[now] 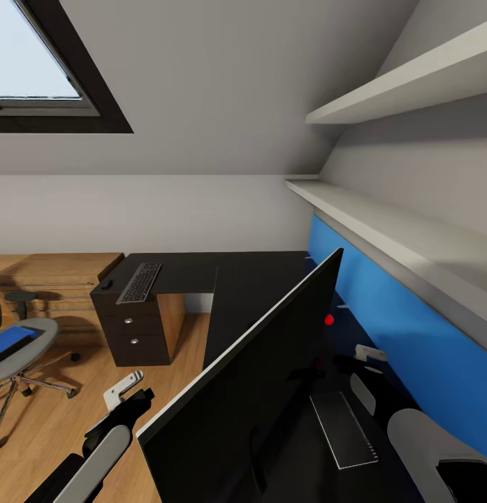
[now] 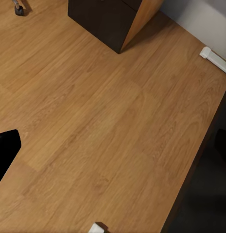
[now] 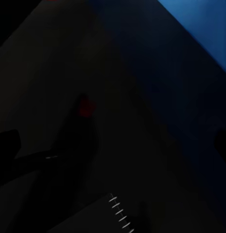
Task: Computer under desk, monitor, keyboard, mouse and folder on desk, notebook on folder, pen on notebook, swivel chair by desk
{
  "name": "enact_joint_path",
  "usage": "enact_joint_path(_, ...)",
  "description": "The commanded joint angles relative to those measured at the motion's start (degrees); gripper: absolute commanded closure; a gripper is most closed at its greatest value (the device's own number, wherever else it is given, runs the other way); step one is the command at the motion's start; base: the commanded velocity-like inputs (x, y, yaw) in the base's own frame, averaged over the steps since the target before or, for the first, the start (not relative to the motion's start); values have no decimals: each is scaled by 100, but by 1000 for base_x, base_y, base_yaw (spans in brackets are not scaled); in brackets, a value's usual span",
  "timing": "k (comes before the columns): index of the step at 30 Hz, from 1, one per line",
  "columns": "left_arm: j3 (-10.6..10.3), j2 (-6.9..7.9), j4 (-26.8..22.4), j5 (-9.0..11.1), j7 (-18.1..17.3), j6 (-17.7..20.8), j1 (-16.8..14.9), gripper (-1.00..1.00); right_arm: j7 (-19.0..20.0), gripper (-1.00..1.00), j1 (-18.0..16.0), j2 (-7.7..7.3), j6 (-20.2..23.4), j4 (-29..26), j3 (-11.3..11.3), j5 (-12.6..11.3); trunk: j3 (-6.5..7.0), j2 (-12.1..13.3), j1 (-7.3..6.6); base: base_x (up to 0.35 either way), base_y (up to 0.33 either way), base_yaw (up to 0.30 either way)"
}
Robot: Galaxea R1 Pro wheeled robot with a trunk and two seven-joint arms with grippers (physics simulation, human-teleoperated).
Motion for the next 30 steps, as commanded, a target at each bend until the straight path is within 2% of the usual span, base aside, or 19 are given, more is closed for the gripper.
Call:
enact_joint_path(1, -10, 5, -8, 11, 36, 28, -7, -100, -32, -100, -3, -3, 38, -14, 27, -25, -11, -9, 2, 0, 0, 0)
enact_joint_path(7, -10, 5, -8, 9, 34, 28, -7, -100, -33, -100, -1, -2, 38, -12, 26, -25, -11, -9, 2, 0, 0, 0)
enact_joint_path(30, -10, 5, -8, 23, 38, 28, -7, -100, -33, -100, 1, -10, 32, 20, 27, -25, -423, -932, 507, 0, 0, 0)
